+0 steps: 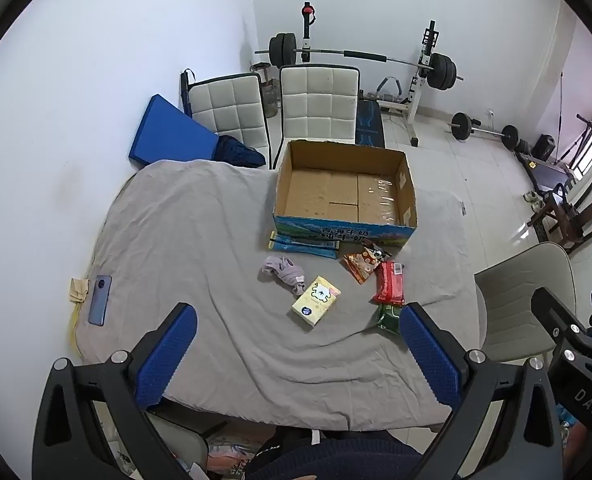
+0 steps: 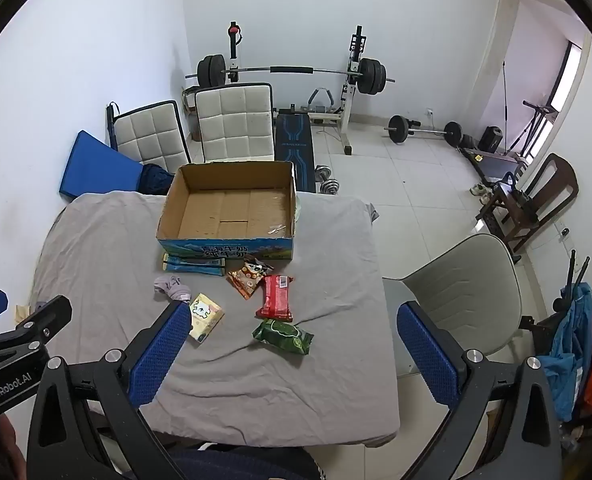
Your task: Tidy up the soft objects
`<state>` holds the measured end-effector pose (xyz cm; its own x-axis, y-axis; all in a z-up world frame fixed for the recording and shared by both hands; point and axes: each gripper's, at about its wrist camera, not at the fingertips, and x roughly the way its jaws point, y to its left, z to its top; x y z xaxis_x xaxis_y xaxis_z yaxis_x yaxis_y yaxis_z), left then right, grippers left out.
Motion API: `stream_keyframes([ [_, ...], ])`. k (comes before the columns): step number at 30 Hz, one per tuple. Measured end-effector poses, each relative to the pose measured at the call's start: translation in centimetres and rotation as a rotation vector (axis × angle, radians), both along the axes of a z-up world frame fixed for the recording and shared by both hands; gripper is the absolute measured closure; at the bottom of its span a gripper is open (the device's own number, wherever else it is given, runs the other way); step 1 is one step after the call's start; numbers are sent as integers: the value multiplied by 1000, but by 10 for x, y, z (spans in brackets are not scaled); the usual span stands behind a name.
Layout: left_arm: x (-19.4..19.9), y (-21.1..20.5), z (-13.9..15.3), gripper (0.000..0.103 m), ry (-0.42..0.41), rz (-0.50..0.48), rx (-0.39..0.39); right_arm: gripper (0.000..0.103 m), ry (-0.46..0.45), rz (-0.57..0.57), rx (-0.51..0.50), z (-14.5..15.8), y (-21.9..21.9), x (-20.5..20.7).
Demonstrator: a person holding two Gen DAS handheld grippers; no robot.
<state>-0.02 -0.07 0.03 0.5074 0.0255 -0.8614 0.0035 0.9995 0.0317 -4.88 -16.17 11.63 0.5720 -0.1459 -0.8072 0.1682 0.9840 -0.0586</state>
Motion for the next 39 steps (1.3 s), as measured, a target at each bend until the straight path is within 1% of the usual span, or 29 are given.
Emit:
stream_keyframes([
  [5, 3, -1, -2, 0, 11, 5, -1, 0, -4, -2, -9, 1, 0, 1],
  [6, 1, 1, 3, 0, -9, 0, -5, 0, -7, -4, -13, 1, 0, 1],
  [9, 1, -1, 8, 0, -14, -1, -1, 0, -16, -5, -10, 6, 3, -2],
  [11, -1, 0, 7, 0, -20, -3, -3, 0, -23, -9, -19, 8, 4, -3],
  [14, -4, -1, 9, 0, -23, -8, -5, 0, -26, -10, -17, 7, 4, -1],
  [15, 0, 6, 6, 0, -21, 1, -12, 0, -26, -9, -20, 7, 4, 0],
  [28, 1, 6, 6, 0, -12, 1, -22, 0, -29, -15, -29, 15, 8, -4],
  [39, -1, 3, 5, 0, -14, 0, -28, 0, -39, -25, -27, 11, 0, -6],
])
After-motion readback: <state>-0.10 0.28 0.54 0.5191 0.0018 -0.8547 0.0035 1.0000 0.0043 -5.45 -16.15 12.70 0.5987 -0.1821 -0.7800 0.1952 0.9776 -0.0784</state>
